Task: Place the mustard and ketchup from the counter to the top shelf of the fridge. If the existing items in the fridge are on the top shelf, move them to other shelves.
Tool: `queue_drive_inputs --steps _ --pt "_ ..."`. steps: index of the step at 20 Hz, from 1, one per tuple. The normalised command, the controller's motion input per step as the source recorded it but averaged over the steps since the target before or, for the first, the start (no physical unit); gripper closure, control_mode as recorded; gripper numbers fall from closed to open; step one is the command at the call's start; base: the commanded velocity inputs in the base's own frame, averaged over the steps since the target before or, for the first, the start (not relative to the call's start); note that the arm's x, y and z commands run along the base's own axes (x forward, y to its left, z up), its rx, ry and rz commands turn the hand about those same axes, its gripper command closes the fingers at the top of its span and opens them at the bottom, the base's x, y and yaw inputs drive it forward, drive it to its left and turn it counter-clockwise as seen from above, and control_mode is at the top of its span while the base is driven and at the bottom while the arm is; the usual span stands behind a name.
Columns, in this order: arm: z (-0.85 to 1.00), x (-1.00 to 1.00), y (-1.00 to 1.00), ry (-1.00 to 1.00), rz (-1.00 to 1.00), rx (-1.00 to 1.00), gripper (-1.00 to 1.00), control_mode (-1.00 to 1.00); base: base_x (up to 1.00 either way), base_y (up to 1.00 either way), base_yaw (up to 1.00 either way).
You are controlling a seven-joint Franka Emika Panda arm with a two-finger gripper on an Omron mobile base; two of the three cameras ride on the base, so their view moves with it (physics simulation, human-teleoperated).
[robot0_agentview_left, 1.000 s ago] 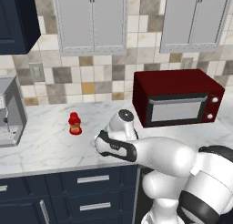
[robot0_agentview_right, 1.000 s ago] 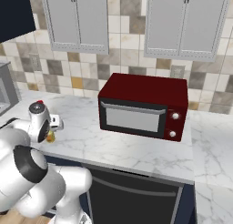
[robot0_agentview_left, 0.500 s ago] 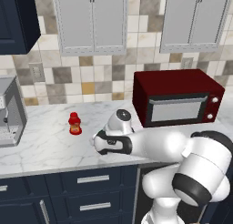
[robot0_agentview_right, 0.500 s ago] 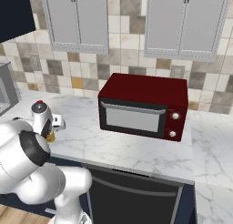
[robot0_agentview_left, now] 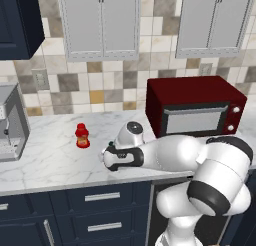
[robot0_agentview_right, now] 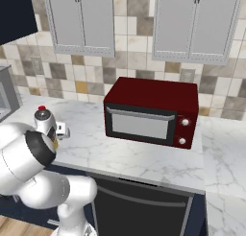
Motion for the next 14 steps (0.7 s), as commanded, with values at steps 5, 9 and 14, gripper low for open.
queue_drive_inputs --steps 5,9,14 --pt "-0.18 0.0 0.05 0.0 0.0 0.0 1.0 -1.0 0.0 0.0 0.0" --pt "0.0 0.0 0.03 0.0 0.0 0.0 1.0 -1.0 0.0 0.0 0.0" --pt "0.11 -0.11 -0.02 -0.05 0.0 0.03 1.0 -1.0 0.0 0.0 0.0"
